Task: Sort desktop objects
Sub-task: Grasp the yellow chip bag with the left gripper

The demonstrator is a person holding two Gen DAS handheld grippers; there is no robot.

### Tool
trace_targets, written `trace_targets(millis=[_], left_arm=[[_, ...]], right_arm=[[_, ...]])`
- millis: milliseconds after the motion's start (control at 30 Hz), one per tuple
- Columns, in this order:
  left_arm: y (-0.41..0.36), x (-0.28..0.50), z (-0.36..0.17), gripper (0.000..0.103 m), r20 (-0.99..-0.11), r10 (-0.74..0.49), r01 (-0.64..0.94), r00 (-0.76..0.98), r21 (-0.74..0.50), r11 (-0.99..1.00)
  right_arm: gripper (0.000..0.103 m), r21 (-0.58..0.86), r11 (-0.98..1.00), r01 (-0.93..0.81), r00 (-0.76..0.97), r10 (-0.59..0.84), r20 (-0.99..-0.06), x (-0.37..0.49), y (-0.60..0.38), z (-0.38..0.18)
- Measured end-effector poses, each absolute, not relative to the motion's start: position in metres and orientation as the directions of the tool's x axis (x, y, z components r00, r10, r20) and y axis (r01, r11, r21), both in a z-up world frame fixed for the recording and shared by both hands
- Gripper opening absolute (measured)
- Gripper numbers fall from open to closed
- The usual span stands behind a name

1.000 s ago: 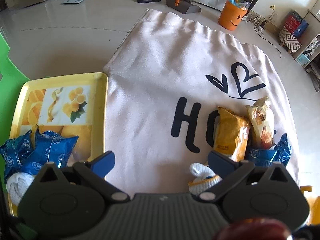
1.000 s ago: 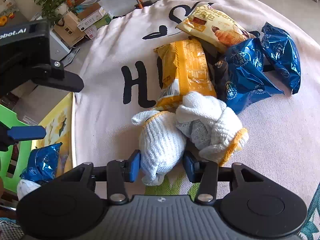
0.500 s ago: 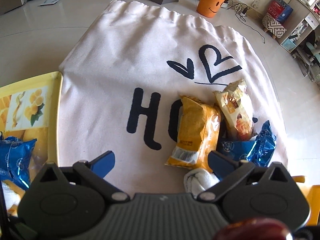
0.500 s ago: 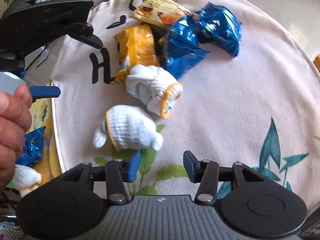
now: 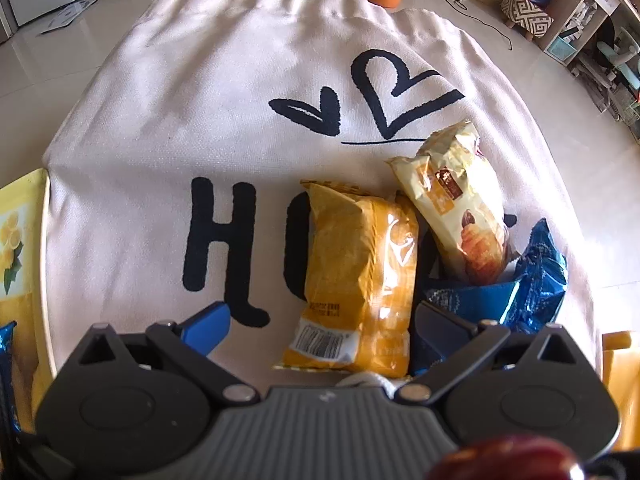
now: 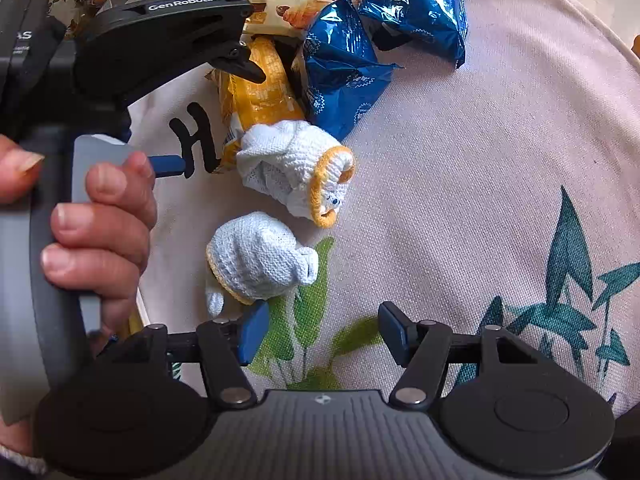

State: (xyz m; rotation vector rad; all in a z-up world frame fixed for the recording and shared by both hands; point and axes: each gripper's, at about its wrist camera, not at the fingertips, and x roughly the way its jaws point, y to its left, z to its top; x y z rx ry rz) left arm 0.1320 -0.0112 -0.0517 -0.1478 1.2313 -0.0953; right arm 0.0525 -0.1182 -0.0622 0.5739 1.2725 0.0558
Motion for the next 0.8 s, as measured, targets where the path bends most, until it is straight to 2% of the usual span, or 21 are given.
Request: trace_targets(millis=[400, 700, 800], left_arm=[[-0.017, 0.15, -0.075, 0.102, -0.949, -0.153, -0.044, 0.277, -0.171, 0.984], [0.002, 0.148, -0.079, 0.102, -0.958, -0.116, -0.086, 0.262, -0.143, 0.986], [0.015, 0.147, -0.08, 0.102, -0.961, -0.069, -0.114, 0.266, -0.103, 0.988]], right_arm=[[0.061, 0.441, 0.847, 0.296, 0.318, 0.347, -0.882, 0.058, -0.12, -0.061], [0.063, 0.434, 0.857, 0.279, 0.328, 0.34, -0.881, 0.06, -0.113, -0.057], [0.063, 0.436, 0.855, 0.281, 0.331, 0.34, -0.88, 0.061, -0.112, -0.055]])
